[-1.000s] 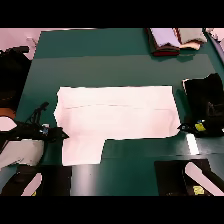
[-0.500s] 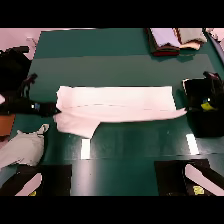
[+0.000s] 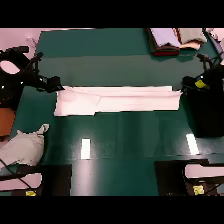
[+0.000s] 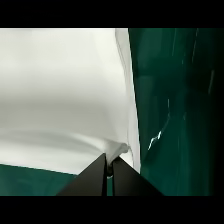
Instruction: Fold the shirts.
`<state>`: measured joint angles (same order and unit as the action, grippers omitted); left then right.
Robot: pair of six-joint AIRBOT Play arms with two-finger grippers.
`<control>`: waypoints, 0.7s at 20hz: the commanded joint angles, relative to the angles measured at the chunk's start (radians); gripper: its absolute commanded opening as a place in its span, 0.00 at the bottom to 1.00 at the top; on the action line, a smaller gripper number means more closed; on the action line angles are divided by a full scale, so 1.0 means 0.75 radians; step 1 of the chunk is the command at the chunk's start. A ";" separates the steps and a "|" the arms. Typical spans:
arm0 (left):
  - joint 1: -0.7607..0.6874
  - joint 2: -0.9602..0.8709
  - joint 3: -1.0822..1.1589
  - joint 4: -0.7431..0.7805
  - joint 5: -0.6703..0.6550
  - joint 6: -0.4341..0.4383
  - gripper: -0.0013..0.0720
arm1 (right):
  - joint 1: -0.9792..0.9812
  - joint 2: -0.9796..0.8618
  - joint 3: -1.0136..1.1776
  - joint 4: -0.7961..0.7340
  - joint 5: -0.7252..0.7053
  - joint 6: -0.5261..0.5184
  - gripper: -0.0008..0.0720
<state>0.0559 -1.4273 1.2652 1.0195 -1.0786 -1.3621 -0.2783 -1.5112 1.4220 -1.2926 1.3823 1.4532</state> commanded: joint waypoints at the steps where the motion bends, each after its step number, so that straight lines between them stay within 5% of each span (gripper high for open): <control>1: 0.001 -0.133 0.055 -0.015 0.058 0.003 0.05 | 0.060 -0.187 0.169 0.024 0.010 0.008 0.03; 4: 0.002 -0.138 0.058 -0.019 0.109 0.003 0.07 | 0.103 -0.282 0.261 0.025 -0.008 0.008 0.04; 5: 0.002 -0.138 0.060 -0.021 0.126 -0.001 0.40 | 0.110 -0.303 0.287 0.027 -0.017 0.007 0.11; 6: 0.002 -0.138 0.067 -0.027 0.131 -0.029 0.54 | 0.109 -0.314 0.308 0.037 -0.025 0.006 0.37; 7: 0.002 -0.138 0.081 -0.033 0.127 -0.046 0.54 | 0.106 -0.318 0.327 0.061 -0.026 -0.005 0.48; 8: 0.002 -0.138 0.106 -0.041 0.108 -0.048 0.53 | 0.092 -0.312 0.341 0.074 -0.018 -0.040 0.48; 10: 0.001 -0.137 0.181 -0.078 0.027 -0.042 0.15 | 0.054 -0.270 0.323 0.112 0.011 -0.100 0.49; 11: -0.006 -0.137 0.213 -0.087 -0.011 -0.030 0.04 | 0.016 -0.239 0.284 0.141 0.031 -0.135 0.49; 14: -0.087 -0.137 0.244 -0.086 -0.035 -0.008 0.05 | -0.136 -0.155 0.082 0.271 0.041 -0.194 0.72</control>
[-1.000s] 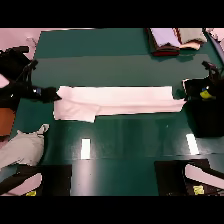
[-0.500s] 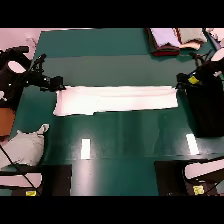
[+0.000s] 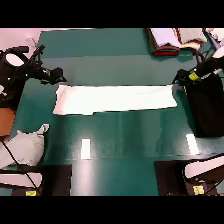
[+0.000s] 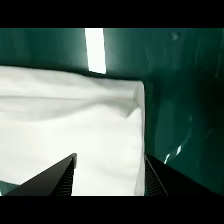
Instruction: Fold the shirts.
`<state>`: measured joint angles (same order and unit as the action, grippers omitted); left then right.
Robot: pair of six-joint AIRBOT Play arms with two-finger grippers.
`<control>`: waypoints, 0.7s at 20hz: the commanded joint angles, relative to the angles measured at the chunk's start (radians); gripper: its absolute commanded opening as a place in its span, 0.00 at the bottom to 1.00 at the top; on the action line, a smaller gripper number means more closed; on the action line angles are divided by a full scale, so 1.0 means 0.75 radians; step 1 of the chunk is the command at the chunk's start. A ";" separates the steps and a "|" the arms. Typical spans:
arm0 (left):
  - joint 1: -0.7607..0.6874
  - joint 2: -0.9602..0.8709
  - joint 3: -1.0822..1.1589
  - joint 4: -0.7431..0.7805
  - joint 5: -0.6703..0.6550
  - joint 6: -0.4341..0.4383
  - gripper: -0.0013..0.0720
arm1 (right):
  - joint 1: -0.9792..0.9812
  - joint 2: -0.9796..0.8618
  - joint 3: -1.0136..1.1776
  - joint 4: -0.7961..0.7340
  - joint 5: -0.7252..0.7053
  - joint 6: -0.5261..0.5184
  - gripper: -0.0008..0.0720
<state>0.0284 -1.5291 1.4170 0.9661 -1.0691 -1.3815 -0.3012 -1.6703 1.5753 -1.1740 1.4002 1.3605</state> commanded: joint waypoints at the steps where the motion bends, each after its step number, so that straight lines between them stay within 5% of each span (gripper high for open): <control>1: -0.104 -0.002 0.040 -0.008 -0.028 0.018 0.05 | -0.159 0.061 -0.184 0.160 0.018 -0.081 0.74; 5: -0.346 -0.012 0.040 -0.004 0.129 0.012 0.04 | -0.267 0.001 -0.365 0.349 -0.015 -0.141 0.73; 11: -0.588 -0.173 0.060 0.000 0.243 -0.048 0.04 | -0.125 -0.093 -0.408 0.357 -0.122 -0.149 0.67; 14: -0.653 -0.293 0.156 0.001 0.245 -0.080 0.04 | -0.040 -0.114 -0.366 0.358 -0.123 -0.209 0.25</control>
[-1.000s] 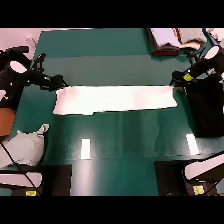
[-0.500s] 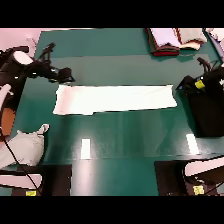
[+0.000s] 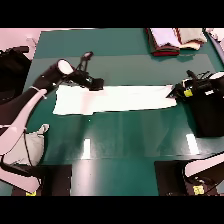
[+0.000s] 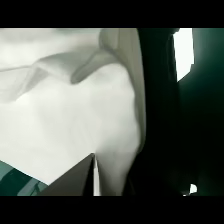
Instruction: Fold the shirts.
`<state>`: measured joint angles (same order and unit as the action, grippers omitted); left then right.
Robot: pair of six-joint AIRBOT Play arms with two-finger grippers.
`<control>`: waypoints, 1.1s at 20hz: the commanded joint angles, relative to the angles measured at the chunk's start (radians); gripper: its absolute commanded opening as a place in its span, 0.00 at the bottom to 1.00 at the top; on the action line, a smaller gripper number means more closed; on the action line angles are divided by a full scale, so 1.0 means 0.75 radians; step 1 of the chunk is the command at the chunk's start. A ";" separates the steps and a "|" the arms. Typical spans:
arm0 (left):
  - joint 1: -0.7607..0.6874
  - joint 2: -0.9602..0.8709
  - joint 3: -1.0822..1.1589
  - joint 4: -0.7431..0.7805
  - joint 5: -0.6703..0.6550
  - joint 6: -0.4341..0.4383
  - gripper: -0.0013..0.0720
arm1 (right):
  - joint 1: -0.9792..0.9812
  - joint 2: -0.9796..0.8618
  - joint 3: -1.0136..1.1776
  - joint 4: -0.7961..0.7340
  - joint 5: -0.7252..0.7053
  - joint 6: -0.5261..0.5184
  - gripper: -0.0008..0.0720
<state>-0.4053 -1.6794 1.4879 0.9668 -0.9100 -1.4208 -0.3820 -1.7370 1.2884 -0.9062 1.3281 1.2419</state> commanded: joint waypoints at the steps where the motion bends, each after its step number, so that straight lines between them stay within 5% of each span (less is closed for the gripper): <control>1: -0.091 -0.135 0.105 -0.001 0.033 -0.030 0.04 | 0.086 -0.023 0.057 0.001 -0.020 -0.053 0.09; 2: -0.103 -0.180 0.153 -0.001 0.028 -0.038 0.04 | 0.098 -0.016 0.109 0.006 0.000 -0.052 0.03; 8: -0.148 -0.370 0.358 0.045 -0.023 -0.066 0.04 | 0.183 0.183 0.462 0.068 0.161 -0.026 0.03; 22: -0.091 -0.419 0.582 0.136 -0.168 -0.088 0.04 | 0.650 0.269 0.908 0.070 0.077 0.164 0.03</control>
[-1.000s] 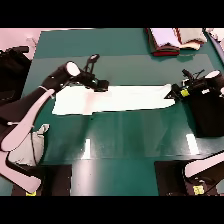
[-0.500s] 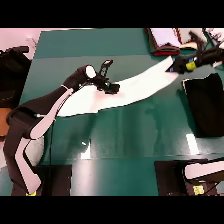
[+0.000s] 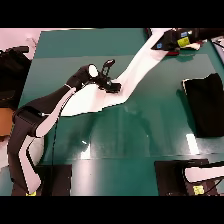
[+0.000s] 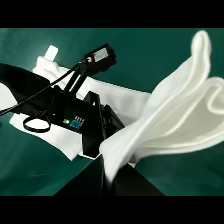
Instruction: Fold the shirts.
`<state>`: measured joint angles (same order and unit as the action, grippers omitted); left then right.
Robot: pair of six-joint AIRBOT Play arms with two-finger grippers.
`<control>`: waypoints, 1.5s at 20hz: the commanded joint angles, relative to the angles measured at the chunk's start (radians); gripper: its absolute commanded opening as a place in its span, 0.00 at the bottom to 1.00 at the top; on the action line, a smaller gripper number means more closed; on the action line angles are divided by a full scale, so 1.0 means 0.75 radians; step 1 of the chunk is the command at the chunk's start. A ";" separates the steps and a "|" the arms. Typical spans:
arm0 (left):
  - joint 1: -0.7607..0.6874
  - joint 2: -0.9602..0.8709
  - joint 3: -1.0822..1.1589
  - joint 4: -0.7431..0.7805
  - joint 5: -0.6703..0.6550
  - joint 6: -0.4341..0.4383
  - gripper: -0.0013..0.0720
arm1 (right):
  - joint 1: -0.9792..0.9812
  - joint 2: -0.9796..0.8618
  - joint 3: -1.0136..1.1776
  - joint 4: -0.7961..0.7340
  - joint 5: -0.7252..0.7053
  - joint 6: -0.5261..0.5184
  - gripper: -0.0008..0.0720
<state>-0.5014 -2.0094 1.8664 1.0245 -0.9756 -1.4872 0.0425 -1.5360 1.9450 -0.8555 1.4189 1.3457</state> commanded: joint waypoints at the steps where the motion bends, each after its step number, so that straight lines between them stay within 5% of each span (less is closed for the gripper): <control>1: 0.074 0.046 0.112 0.094 -0.123 -0.008 0.05 | 0.124 -0.006 0.034 0.002 -0.065 0.025 0.03; 9: 0.541 0.527 0.211 0.379 -0.324 0.006 0.05 | 0.633 -0.307 0.054 0.372 -0.475 -0.162 0.04; 10: 0.597 0.597 0.211 0.408 -0.329 0.005 0.05 | 0.708 -0.388 0.112 0.374 -0.534 -0.191 0.11; 13: 0.713 0.729 0.211 0.420 -0.331 0.005 0.05 | 0.840 -0.592 0.237 0.372 -0.665 -0.200 0.59; 18: 0.703 0.760 0.203 0.405 -0.354 0.007 0.05 | 0.635 -0.452 -0.032 0.357 -0.544 -0.200 0.58; 22: 0.577 0.755 0.140 0.405 -0.298 0.041 0.05 | 0.323 -0.295 -0.314 -0.005 -0.392 -0.017 0.58; 23: 0.543 0.755 0.123 0.405 -0.264 0.045 0.05 | 0.258 -0.290 -0.375 -0.043 -0.346 0.004 0.63; 24: 0.516 0.755 0.113 0.405 -0.243 0.065 0.05 | 0.197 -0.298 -0.439 -0.038 -0.306 0.023 0.83; 25: 0.493 0.755 0.107 0.404 -0.227 0.069 0.05 | 0.158 -0.311 -0.490 -0.026 -0.283 0.046 0.89; 30: 0.477 0.755 0.106 0.403 -0.232 0.074 0.05 | 0.175 -0.472 -0.560 0.214 -0.325 0.046 0.87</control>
<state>-0.1303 -1.4437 1.9499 1.3273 -1.1576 -1.4384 0.1783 -1.8366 1.5593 -0.7784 1.1763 1.3613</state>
